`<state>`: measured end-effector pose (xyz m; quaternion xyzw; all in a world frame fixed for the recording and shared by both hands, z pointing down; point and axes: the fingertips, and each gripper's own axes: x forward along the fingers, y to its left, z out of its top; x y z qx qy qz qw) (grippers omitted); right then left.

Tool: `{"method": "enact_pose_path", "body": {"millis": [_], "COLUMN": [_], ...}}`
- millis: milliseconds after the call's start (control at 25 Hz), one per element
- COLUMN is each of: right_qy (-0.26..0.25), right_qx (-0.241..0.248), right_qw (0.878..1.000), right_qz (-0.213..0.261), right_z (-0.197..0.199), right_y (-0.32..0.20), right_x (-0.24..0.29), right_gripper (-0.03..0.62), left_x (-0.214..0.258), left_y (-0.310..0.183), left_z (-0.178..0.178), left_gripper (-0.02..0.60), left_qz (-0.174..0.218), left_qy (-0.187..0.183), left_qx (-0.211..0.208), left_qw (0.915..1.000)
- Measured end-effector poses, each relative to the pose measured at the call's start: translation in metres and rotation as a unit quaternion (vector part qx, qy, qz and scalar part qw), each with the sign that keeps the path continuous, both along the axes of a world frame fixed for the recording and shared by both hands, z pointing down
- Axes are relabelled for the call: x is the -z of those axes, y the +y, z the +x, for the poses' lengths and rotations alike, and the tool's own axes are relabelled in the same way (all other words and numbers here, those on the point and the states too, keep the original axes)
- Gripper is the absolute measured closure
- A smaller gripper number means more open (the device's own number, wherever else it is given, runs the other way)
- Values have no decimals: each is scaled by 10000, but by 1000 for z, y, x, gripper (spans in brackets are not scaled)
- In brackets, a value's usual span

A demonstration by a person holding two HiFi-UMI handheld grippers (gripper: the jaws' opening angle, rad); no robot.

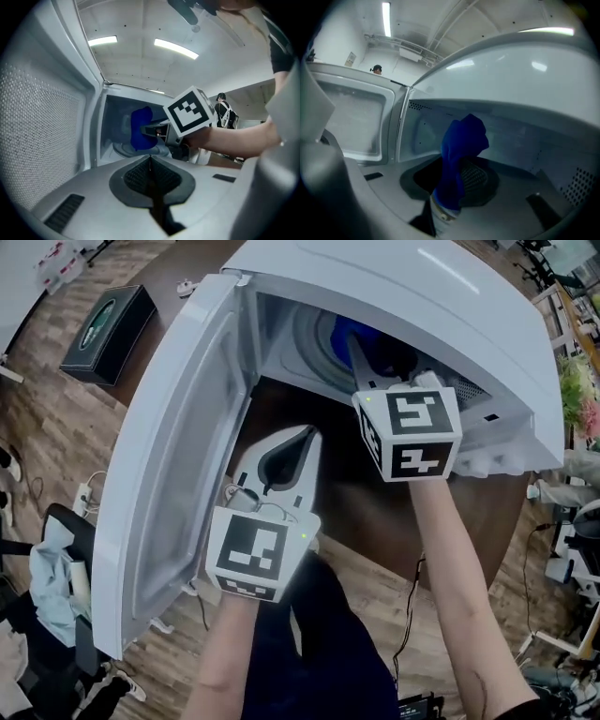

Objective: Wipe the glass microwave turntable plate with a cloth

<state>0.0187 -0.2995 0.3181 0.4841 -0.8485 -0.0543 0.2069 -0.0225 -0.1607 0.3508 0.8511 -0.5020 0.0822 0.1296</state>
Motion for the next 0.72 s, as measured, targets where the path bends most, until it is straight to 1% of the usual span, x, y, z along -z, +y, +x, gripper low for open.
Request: {"method": "enact_pose_path", "body": {"millis": [160, 280, 400, 480, 560, 640, 720], "right_qy": [394, 1109, 1946, 2452, 2964, 3564, 4089], "right_qx": [130, 241, 229, 245, 332, 456, 584], "right_qw": [9989, 9921, 9778, 9656, 9492, 9242, 8986], "right_qz": [198, 526, 747, 837, 1004, 1291, 1482], "right_z": [-12, -19, -15, -12, -12, -17, -23], "right_y": [-12, -26, -46, -59, -70, -81, -92], "right_x": [-7, -12, -22, -29, -33, -33, -36], "right_gripper": [497, 499, 500, 500, 500, 500, 500], "left_x": [-5, -11, -15, -18, -21, -23, -23], "left_y": [-6, -8, -6, -2, 2, 5, 7], "left_z": [-6, -10, -11, -10, -7, -4, -2], "left_gripper": [577, 577, 577, 577, 577, 577, 577], "left_qz": [6, 31, 50, 44, 35, 62, 80], "left_qy": [213, 207, 287, 331, 331, 277, 228], "left_qx": [127, 149, 167, 156, 132, 86, 57], "left_qw": [9997, 9997, 9994, 9993, 9994, 9996, 9997]}}
